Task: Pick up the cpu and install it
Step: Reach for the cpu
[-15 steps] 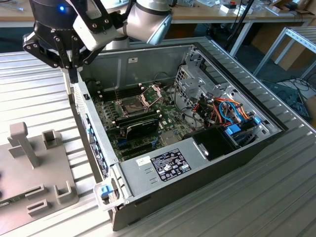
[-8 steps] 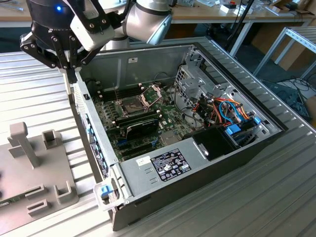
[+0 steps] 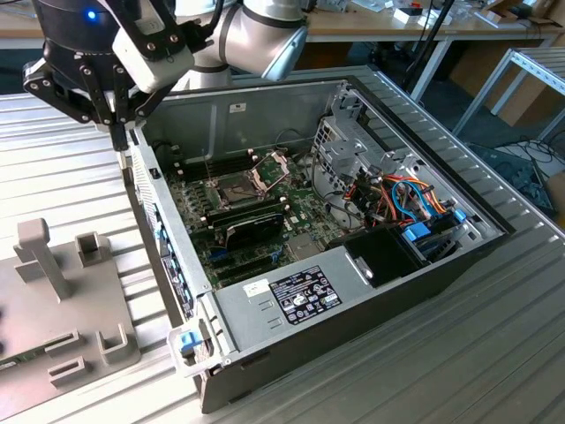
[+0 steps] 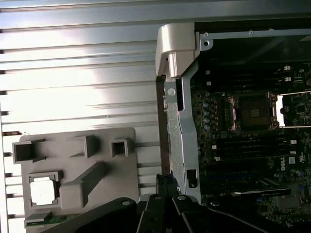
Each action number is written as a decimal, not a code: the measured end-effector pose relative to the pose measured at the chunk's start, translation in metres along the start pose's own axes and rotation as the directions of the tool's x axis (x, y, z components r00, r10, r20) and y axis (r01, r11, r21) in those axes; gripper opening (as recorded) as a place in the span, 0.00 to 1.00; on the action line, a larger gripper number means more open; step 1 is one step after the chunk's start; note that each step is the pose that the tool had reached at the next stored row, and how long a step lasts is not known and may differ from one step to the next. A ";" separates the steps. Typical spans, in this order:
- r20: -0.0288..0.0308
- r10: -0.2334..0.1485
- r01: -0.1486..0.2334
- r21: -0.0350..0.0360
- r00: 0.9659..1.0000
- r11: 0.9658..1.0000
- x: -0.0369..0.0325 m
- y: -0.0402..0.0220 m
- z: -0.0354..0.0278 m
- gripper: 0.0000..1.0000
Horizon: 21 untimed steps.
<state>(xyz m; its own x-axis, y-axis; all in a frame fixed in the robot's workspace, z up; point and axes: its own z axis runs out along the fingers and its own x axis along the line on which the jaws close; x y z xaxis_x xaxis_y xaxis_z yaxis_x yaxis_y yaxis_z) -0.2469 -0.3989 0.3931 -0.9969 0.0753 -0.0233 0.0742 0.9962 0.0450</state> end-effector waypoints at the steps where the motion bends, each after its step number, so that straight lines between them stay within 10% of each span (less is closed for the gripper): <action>1: 0.000 0.000 0.000 0.000 1.000 1.000 0.0010 -0.0001 -0.0001 0.11; 21: 0.000 0.000 0.000 0.000 1.000 1.000 0.0249 -0.0018 -0.0006 0.11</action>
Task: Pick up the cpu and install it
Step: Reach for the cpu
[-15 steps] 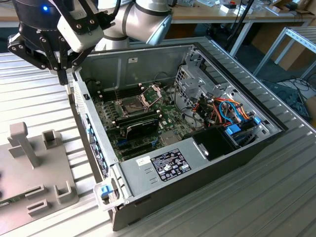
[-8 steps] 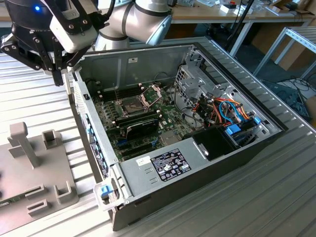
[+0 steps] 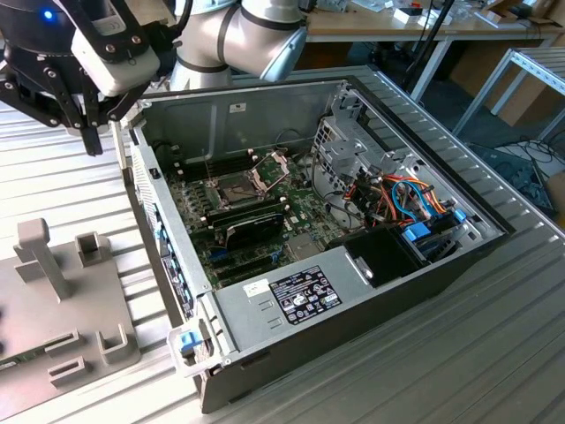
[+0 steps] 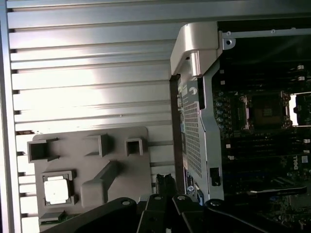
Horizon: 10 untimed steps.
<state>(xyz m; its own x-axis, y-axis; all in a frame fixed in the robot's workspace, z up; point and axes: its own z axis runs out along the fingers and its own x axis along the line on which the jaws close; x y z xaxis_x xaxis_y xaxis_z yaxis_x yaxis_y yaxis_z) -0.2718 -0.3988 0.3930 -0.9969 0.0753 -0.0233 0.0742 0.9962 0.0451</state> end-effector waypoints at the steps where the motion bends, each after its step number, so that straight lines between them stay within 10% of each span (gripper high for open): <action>1: 0.000 0.000 0.000 0.000 1.000 1.000 0.0014 -0.0001 -0.0001 0.11; 10: 0.000 0.000 0.000 0.000 1.000 1.000 0.0041 -0.0003 -0.0001 0.11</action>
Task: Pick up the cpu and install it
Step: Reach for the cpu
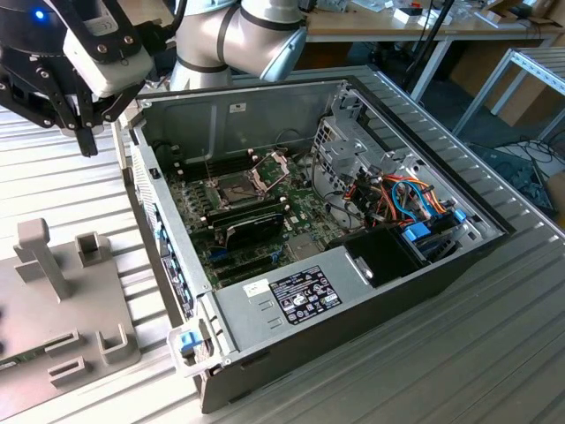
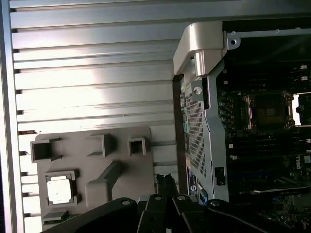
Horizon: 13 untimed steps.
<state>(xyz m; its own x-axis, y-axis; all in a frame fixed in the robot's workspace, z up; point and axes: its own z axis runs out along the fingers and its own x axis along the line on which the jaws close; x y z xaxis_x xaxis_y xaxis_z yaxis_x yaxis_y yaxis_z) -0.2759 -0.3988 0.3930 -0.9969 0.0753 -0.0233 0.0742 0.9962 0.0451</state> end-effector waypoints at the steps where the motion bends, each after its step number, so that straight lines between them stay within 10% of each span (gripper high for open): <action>1: 0.000 0.000 0.000 0.000 1.000 1.000 0.0008 -0.0001 0.0000 0.11; 13: 0.000 0.000 0.000 0.000 1.000 1.000 0.0149 -0.0011 -0.0003 0.11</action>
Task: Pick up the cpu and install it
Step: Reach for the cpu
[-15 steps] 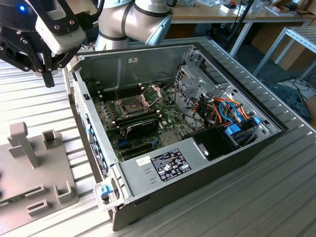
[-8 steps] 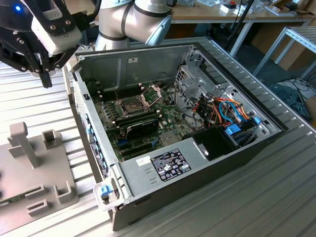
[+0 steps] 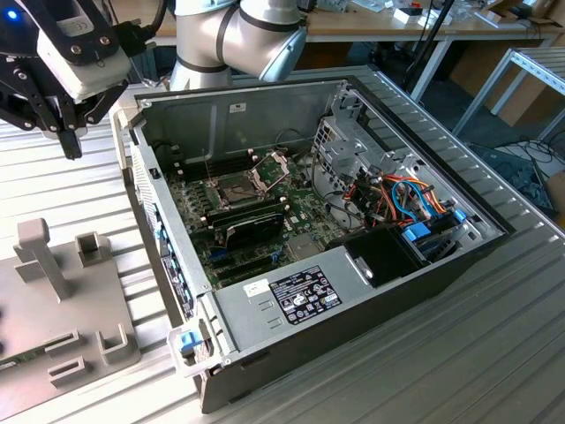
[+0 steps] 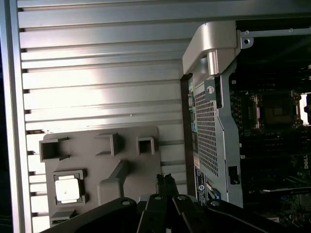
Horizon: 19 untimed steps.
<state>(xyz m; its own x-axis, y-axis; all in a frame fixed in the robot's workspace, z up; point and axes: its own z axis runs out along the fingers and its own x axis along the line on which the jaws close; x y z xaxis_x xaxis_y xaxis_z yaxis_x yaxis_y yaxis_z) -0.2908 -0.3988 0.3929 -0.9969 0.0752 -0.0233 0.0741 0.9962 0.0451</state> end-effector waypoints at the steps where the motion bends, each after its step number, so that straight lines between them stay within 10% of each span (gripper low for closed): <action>1: 0.000 0.000 0.000 0.000 1.000 1.000 0.0001 0.0000 0.0000 0.11; 16: 0.000 0.000 0.000 0.000 1.000 1.000 0.0053 -0.0004 -0.0001 0.11; 17: 0.000 0.000 0.000 0.000 1.000 1.000 0.0075 -0.0006 -0.0001 0.11; 19: 0.000 0.000 0.000 0.000 1.000 1.000 0.0337 -0.0025 -0.0005 0.11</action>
<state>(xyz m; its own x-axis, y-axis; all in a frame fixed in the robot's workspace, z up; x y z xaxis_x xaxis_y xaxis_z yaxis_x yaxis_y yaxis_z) -0.3246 -0.3989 0.3926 -0.9969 0.0753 -0.0233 0.0742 0.9962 0.0450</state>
